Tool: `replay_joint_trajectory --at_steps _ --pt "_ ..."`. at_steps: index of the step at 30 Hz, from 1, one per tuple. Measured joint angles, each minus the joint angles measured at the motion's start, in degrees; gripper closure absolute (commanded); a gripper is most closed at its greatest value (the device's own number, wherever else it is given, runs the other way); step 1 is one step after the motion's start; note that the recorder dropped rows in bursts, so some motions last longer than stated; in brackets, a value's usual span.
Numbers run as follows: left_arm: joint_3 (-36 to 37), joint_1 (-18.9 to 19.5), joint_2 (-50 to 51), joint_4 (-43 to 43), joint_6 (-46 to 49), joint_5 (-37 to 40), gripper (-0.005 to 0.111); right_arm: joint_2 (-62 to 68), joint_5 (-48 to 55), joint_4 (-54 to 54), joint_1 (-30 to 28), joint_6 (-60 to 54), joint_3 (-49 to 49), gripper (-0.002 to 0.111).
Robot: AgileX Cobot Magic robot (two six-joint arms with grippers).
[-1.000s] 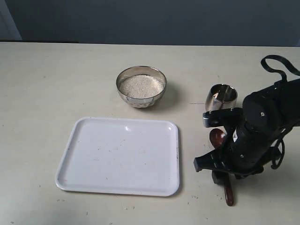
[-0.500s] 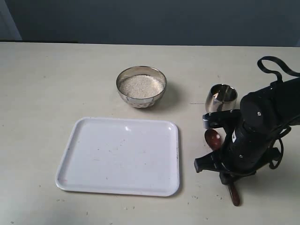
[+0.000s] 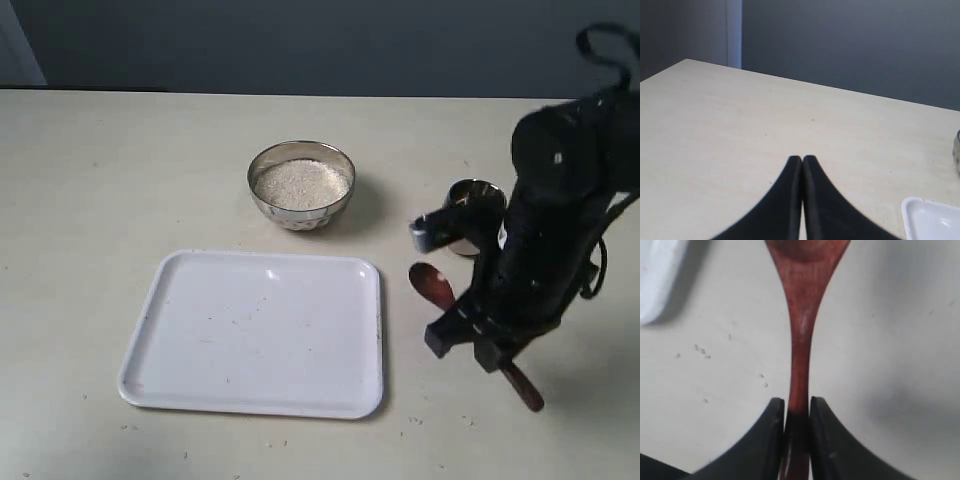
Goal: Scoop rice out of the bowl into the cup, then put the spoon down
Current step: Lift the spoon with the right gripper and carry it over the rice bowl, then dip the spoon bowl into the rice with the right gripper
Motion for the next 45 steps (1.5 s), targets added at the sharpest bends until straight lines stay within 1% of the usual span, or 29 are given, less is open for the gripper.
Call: replay_joint_trajectory --at_steps 5,10,12,16,21,28,32,38,41,45 --pt "0.00 0.00 0.00 0.00 0.00 0.00 0.106 -1.16 5.89 -2.00 0.00 -3.52 -11.48 0.109" --pt "0.00 0.00 0.00 0.00 0.00 0.00 0.106 1.26 10.35 -8.34 0.00 -6.23 -22.85 0.109" --pt "0.00 0.00 0.00 0.00 0.00 0.00 0.106 3.63 10.57 -11.84 0.00 -8.01 -27.29 0.109" --pt "0.00 0.00 0.00 0.00 0.00 0.00 0.106 8.11 10.57 -15.18 0.44 -10.32 -33.87 0.109" --pt "0.00 0.00 0.00 0.00 0.00 0.00 0.106 13.84 10.69 -18.30 3.37 -12.58 -40.07 0.109" --pt "0.00 0.00 0.00 0.00 0.00 0.00 0.106 20.99 10.93 -28.63 8.67 -12.92 -41.94 0.109" --pt "0.00 0.00 0.00 0.00 0.00 0.00 0.106 22.68 10.93 -32.24 10.47 -12.92 -41.94 0.109" --pt "0.00 0.00 0.00 0.00 0.00 0.00 0.106 24.48 10.93 -44.22 10.99 -5.67 -41.94 0.109" --pt "0.00 0.00 0.00 0.00 0.00 0.00 0.106 25.30 11.05 -45.42 10.99 -5.02 -42.06 0.109" --pt "0.00 0.00 0.00 0.00 0.00 0.00 0.106 26.86 10.80 -46.23 12.62 -6.54 -42.06 0.109"
